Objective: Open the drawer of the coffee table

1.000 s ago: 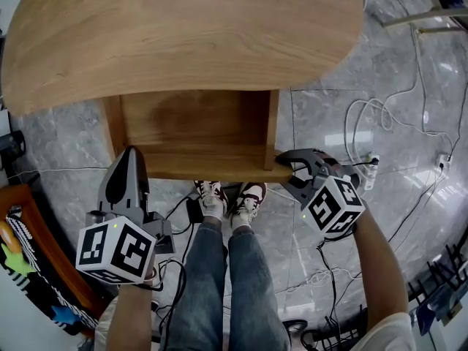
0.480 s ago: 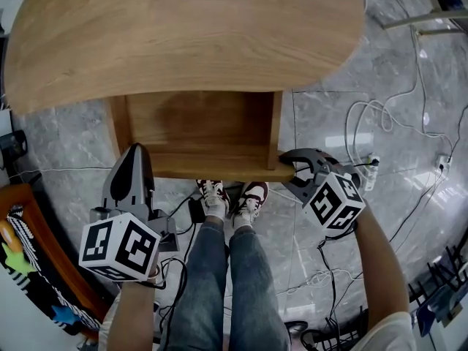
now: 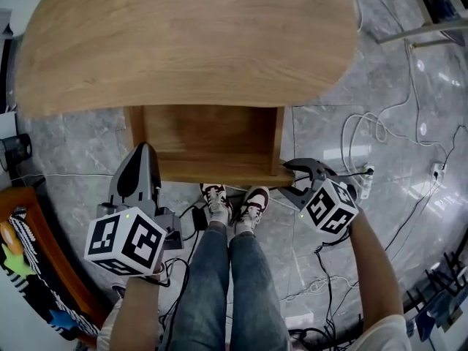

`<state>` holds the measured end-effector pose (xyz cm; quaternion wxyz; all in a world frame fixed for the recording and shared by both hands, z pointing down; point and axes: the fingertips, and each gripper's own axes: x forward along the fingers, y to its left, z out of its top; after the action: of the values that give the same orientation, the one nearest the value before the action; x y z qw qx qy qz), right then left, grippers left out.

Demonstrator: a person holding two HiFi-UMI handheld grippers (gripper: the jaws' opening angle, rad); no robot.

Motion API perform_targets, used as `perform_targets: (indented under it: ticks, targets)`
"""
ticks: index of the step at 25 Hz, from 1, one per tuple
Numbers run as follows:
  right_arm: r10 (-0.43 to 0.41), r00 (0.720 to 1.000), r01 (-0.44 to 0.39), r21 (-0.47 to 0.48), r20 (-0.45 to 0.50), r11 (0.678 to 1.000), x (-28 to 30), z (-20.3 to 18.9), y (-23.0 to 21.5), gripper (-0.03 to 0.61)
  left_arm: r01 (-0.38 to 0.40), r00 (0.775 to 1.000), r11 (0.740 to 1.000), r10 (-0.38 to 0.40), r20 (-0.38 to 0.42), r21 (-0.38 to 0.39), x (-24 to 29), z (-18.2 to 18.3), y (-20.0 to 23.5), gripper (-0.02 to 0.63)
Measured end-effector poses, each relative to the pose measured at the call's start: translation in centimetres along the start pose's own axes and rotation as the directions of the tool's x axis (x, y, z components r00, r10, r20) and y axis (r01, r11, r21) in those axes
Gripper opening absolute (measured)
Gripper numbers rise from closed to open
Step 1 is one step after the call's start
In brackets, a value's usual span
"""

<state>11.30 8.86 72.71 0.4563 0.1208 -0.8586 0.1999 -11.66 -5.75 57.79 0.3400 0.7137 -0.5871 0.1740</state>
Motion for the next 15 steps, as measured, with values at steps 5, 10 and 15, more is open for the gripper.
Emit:
perform_targets:
  ticks: [5,10,15]
  targets:
    - [-0.026,1.000,0.026,0.024,-0.016,0.999,-2.7,1.1,0.0,0.192,-0.001,0.999,1.000,0.002,0.036,-0.026,-1.7,3.0,0.2,-0.006]
    - [-0.081,0.994,0.065,0.200,0.073,0.978,-7.3,3.7,0.5,0.189,-0.023,0.997,0.999,0.026,0.072,-0.045,-4.8,6.7,0.7,-0.006]
    - [-0.292,0.926,0.168,0.431,0.239,0.887,-14.1,10.3,-1.4,0.190,-0.015,0.988,0.997,0.026,0.151,-0.073,-8.7,13.0,0.4,-0.006]
